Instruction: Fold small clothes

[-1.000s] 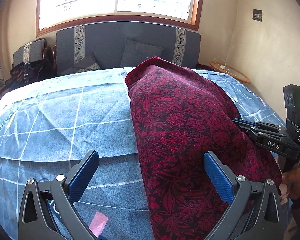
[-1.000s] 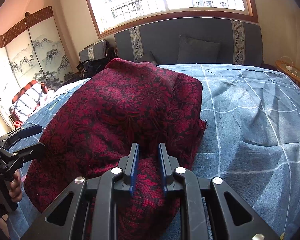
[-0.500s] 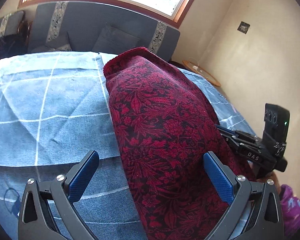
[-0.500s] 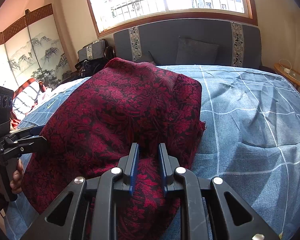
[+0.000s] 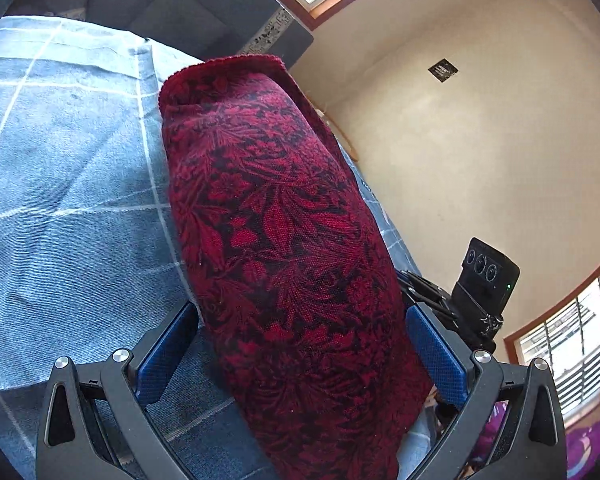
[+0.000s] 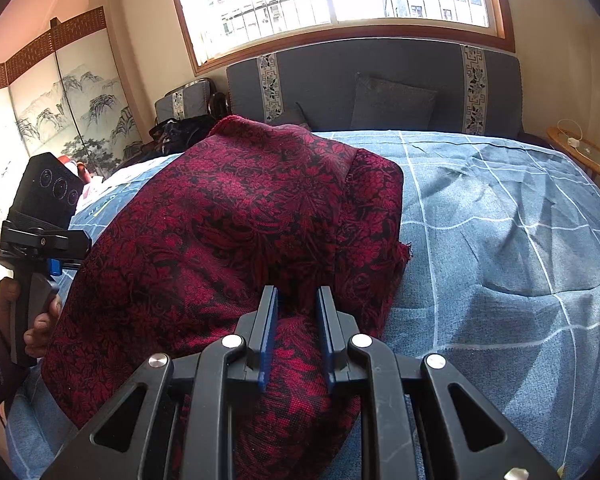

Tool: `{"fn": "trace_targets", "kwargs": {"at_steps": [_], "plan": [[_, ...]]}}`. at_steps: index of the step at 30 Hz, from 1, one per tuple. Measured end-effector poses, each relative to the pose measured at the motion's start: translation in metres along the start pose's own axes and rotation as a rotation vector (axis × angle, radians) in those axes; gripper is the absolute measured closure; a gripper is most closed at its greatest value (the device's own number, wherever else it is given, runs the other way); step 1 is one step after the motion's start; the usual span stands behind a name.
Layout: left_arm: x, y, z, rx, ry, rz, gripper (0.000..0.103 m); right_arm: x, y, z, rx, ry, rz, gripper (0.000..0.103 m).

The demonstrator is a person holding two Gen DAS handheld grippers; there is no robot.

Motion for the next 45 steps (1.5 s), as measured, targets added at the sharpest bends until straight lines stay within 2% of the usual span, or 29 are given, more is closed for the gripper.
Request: {"fn": "trace_targets", "kwargs": {"at_steps": [3, 7, 12, 15, 19, 22, 27, 29, 31, 32, 35, 37, 41, 45], "plan": [[0.000, -0.007, 0.002, 0.041, -0.013, -0.029, 0.000, 0.000, 0.000, 0.000, 0.000, 0.000, 0.001, 0.086], [0.001, -0.013, 0.009, 0.061, -0.016, -0.017, 0.000, 0.000, 0.000, 0.000, 0.000, 0.001, 0.000, 0.086], [0.001, -0.025, 0.013, 0.086, -0.019, 0.050, 0.000, 0.000, 0.000, 0.000, -0.001, 0.002, -0.001, 0.086], [0.000, -0.027, 0.012, 0.064, -0.016, 0.087, 0.002, 0.000, 0.000, 0.000, -0.001, 0.002, -0.002, 0.086], [0.000, -0.030, 0.009, 0.051, -0.022, 0.119, 0.010, -0.001, 0.001, 0.000, -0.003, 0.003, -0.007, 0.086], [-0.007, -0.033, 0.005, 0.066, -0.069, 0.191, 0.018, -0.002, 0.001, 0.001, -0.008, 0.010, -0.019, 0.086], [-0.012, -0.036, -0.001, 0.037, -0.097, 0.268, 0.021, -0.004, 0.001, 0.002, -0.011, 0.001, -0.006, 0.085], [-0.017, -0.038, -0.006, 0.025, -0.120, 0.302, 0.021, -0.011, 0.002, 0.001, -0.014, -0.044, 0.037, 0.082], [-0.021, -0.039, -0.009, 0.023, -0.140, 0.331, 0.021, -0.022, 0.004, 0.000, -0.015, -0.127, 0.124, 0.066], [-0.023, -0.041, -0.011, 0.024, -0.147, 0.345, 0.021, -0.028, 0.006, 0.001, -0.007, -0.165, 0.171, 0.064], [-0.025, -0.042, -0.012, 0.027, -0.152, 0.363, 0.021, -0.049, 0.015, 0.006, -0.015, -0.259, 0.200, 0.058], [-0.026, -0.044, -0.014, 0.025, -0.153, 0.368, 0.021, -0.070, 0.015, 0.005, 0.000, -0.347, 0.225, 0.033], [-0.024, -0.045, -0.018, 0.010, -0.146, 0.362, 0.019, -0.099, -0.004, -0.006, 0.090, -0.462, 0.267, 0.032], [-0.021, -0.039, -0.024, 0.001, -0.147, 0.359, 0.017, -0.087, -0.017, -0.013, 0.167, -0.419, 0.306, 0.032]]}}
Point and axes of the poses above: each gripper's, at about its wrist camera, not at the fingertips, and y roughly against the way its jaws point, x to its left, z to its top, the point moved 2 cm from there along -y, roughly the way its jaws point, and after that the axes turned 10 degrees about -z, right-handed, at the moved point
